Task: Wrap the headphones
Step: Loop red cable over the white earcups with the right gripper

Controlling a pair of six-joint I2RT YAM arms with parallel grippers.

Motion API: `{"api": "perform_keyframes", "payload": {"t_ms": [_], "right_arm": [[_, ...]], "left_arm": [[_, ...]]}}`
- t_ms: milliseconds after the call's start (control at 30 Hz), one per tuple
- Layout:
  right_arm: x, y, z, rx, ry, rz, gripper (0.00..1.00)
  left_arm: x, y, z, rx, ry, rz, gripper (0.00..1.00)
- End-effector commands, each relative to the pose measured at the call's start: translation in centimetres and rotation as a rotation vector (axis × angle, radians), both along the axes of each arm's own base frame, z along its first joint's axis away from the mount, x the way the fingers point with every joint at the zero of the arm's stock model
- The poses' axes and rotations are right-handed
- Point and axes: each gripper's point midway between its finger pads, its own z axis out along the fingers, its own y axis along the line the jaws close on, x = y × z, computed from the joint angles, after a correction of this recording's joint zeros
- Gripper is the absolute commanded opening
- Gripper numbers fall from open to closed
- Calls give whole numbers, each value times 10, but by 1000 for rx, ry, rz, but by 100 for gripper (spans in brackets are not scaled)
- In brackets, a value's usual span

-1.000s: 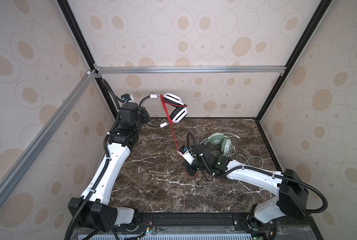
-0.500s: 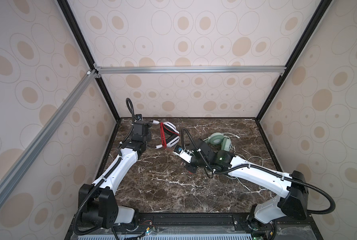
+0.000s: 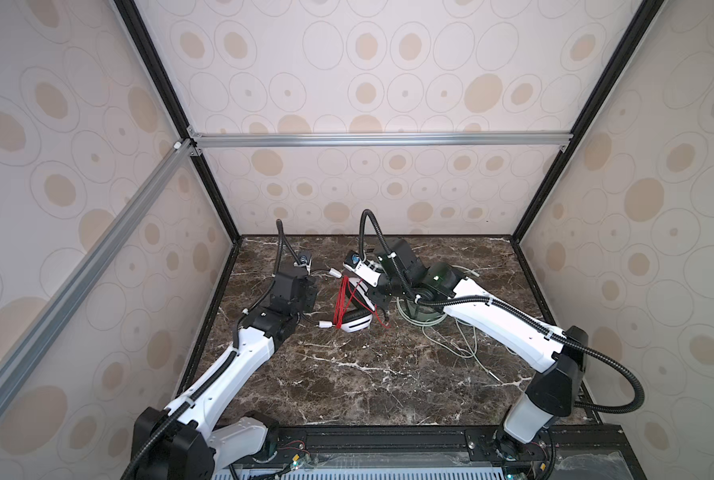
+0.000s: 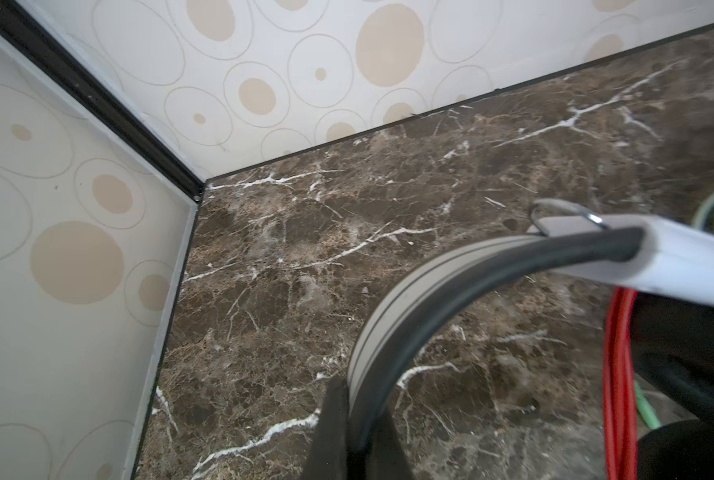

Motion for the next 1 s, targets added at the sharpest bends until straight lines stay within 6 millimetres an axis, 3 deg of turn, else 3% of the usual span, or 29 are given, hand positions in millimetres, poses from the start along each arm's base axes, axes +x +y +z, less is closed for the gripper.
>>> {"api": "perform_keyframes", "payload": {"t_ms": [0,233,433,633,967], "right_arm": [[16,-10,1,-36,-3,-13,3],[35,-10,2,41,88,-29,6],[41,-16,-6,140,180,-62,9],[40,-25,-14,237,235,-87,12],[46,-38,-8,431,262,-137,14]], "left_arm": [[-22,-24,13,-64,-5,-164,0],[-56,-50,24,-165,49,-347,0],[-68,-65,30,-233,80,-428,0],[-72,-74,80,-319,11,-462,0],[-77,-88,168,-410,-91,-546,0]]}}
